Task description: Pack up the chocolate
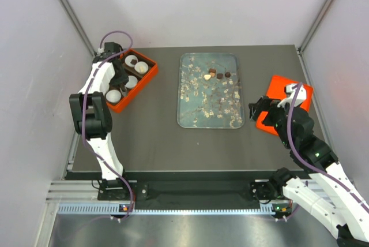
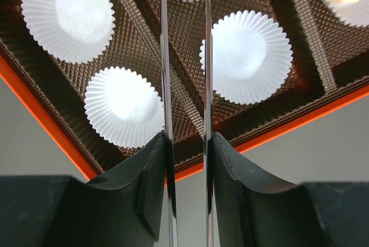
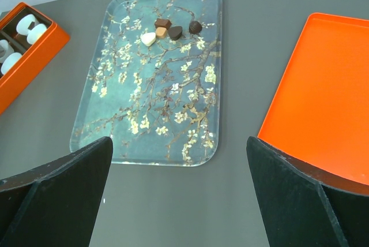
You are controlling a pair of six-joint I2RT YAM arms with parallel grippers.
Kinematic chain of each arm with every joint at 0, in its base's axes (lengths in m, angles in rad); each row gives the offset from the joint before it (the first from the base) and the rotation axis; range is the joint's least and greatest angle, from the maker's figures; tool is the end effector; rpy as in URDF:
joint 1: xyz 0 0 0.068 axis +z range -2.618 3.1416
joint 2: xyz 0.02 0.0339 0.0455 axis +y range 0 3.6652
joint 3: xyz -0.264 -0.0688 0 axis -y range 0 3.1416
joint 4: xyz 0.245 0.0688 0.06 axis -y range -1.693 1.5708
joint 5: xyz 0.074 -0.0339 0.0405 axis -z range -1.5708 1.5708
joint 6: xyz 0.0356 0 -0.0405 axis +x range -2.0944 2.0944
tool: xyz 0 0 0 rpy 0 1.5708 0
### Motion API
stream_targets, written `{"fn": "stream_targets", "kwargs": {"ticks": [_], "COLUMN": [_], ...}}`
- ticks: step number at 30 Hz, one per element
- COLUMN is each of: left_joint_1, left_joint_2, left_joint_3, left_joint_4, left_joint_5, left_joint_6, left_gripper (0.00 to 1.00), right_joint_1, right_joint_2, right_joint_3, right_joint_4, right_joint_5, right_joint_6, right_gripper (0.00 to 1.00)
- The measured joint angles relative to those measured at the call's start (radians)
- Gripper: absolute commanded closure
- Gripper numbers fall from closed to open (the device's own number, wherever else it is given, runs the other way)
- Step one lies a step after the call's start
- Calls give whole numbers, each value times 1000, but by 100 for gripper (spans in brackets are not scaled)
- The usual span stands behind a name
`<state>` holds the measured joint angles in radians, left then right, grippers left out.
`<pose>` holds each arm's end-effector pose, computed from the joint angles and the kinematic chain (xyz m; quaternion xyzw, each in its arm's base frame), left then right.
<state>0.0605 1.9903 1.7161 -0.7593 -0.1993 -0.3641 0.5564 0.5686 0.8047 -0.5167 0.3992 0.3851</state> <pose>0.4341 0.0334 0.2525 -0.2280 0.9322 0.0549 0.2756 0.1129 0.0539 0.3417 0.0518 0.7905 0.1261 0.5971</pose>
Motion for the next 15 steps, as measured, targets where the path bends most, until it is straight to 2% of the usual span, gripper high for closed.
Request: {"fn": "stream_targets", "kwargs": {"ticks": [15], "left_joint_1": [0], "left_joint_2": [0], "left_joint_3": [-2], "left_joint_4": [3], "left_joint_5": [0], "left_joint_6": [11], "left_gripper": [53], "right_joint_1": [0], "right_joint_2": [-11], "right_joint_3": [0], "right_joint_4": [0], "right_joint_5": [2], "right_joint_6": [0], "right_gripper": [0]}}
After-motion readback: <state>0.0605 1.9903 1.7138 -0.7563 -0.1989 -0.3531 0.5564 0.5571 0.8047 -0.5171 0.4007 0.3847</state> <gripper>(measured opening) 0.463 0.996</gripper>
